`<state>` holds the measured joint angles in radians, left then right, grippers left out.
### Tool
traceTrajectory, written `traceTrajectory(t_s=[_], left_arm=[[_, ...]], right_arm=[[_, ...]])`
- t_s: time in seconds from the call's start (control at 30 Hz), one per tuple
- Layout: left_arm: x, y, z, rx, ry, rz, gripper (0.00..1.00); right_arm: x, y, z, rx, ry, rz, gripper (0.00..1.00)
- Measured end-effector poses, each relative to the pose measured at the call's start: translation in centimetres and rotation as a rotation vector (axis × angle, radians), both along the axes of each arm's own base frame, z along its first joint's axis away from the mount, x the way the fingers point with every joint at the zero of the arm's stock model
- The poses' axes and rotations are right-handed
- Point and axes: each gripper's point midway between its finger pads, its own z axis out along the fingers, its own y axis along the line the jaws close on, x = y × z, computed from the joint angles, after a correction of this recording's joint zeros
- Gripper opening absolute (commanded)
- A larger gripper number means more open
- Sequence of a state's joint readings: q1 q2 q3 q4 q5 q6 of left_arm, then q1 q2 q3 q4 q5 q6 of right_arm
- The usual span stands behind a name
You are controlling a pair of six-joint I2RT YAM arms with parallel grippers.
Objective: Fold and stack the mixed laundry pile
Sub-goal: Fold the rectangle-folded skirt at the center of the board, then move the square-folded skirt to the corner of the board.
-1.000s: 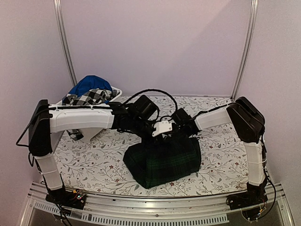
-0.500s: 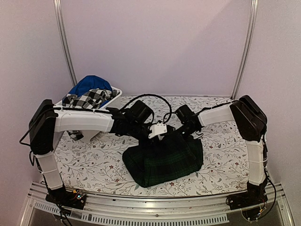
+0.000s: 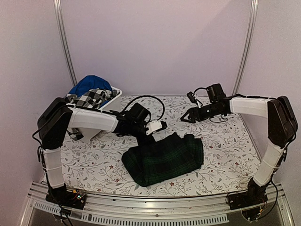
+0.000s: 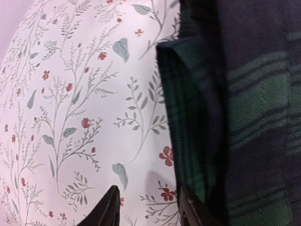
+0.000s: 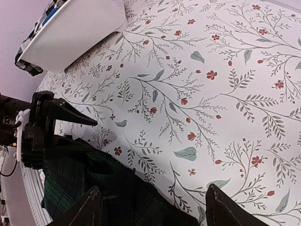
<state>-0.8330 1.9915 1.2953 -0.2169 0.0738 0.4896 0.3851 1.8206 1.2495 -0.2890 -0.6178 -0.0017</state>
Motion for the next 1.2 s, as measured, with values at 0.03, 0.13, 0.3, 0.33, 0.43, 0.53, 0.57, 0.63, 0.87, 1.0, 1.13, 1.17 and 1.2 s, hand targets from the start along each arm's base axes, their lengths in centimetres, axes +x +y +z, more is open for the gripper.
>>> traceTrajectory(t_s=[0.03,0.13,0.3,0.33,0.43,0.53,0.57,0.63,0.87,1.0,1.13,1.17,1.2], left_arm=[[0.4,0.1,0.4,-0.012,-0.004,0.027,0.50],[1.3,0.7,3.0,-0.097,-0.022,0.140,0.53],[-0.1,2.0,11.0,-0.354,0.007,0.300,0.56],[-0.6,2.1,12.2,-0.392,0.013,0.315,0.56],[-2.2,2.3,14.2,-0.481,0.058,0.346,0.54],[-4.9,1.4,12.3,-0.480,0.147,0.343,0.54],[-5.9,1.1,11.1,-0.466,0.179,0.338,0.54],[-8.1,0.5,8.2,-0.425,0.257,0.337,0.53],[-8.3,1.2,0.5,-0.332,0.392,0.476,0.49],[-6.4,2.1,-1.7,-0.334,0.423,0.565,0.49],[-3.8,1.8,-1.8,-0.369,0.423,0.613,0.50],[-3.0,1.6,-1.8,-0.378,0.419,0.621,0.51],[-2.1,1.3,-1.8,-0.387,0.414,0.627,0.51]], right_arm=[[-0.3,0.0,0.7,0.006,-0.013,-0.002,0.73],[-2.1,-0.1,2.8,0.039,-0.047,0.010,0.71],[-6.5,1.2,6.2,0.113,-0.086,0.081,0.68],[-7.5,1.9,6.7,0.127,-0.092,0.109,0.67],[-10.7,4.7,7.1,0.149,-0.083,0.204,0.65],[-13.4,6.7,5.7,0.148,-0.034,0.278,0.64],[-13.8,7.1,5.1,0.145,-0.016,0.288,0.64],[-14.1,7.7,3.3,0.129,0.023,0.296,0.64],[-12.6,6.8,-7.4,-0.017,0.216,0.193,0.63],[-11.7,6.5,-8.9,0.020,0.238,0.172,0.63],[-10.2,6.1,-8.9,0.048,0.227,0.138,0.63],[-9.6,5.9,-8.9,0.054,0.223,0.122,0.63],[-8.7,5.6,-8.9,0.059,0.217,0.103,0.63]])
